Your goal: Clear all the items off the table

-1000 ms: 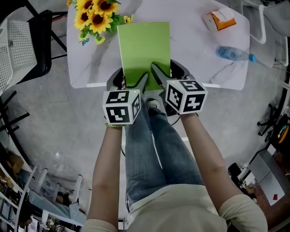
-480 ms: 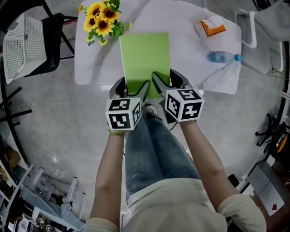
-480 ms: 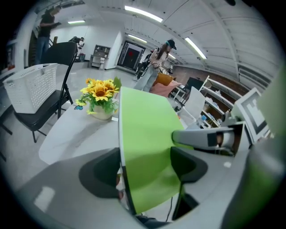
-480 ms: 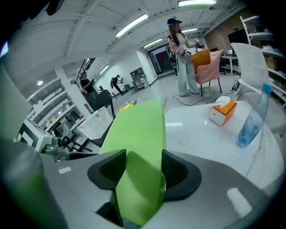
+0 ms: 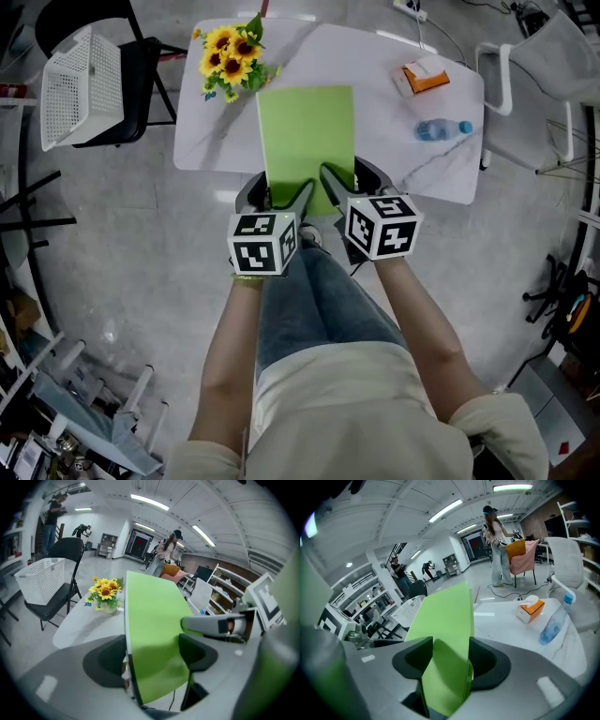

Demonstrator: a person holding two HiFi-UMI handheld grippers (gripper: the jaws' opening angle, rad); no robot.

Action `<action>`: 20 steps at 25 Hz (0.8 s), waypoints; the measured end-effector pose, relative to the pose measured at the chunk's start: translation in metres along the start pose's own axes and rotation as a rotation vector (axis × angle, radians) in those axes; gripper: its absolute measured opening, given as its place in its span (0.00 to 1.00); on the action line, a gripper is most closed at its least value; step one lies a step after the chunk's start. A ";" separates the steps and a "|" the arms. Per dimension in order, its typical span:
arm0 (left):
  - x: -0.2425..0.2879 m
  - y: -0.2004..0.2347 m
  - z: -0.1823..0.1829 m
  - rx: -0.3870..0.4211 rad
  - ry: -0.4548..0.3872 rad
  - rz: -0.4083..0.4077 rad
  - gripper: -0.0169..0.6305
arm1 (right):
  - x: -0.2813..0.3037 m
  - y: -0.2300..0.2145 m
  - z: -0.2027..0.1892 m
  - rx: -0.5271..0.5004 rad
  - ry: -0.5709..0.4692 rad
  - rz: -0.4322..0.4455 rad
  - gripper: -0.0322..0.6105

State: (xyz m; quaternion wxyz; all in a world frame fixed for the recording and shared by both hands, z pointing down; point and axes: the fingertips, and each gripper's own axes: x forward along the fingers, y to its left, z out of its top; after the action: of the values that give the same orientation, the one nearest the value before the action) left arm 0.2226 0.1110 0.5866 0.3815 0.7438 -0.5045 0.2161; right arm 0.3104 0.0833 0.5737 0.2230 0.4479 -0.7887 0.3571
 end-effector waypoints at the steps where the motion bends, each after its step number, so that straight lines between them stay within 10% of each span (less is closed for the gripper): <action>1: -0.006 -0.003 0.001 -0.002 -0.005 0.002 0.58 | -0.006 0.003 0.002 -0.005 -0.002 0.004 0.42; 20: -0.111 -0.039 0.002 -0.078 -0.079 0.074 0.58 | -0.090 0.064 0.014 -0.109 0.016 0.109 0.40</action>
State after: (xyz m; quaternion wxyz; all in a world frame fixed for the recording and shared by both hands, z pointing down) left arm 0.2140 0.1819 0.4938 0.3818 0.7172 -0.5542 0.1808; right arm 0.2994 0.1439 0.4807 0.2335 0.3887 -0.8284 0.3289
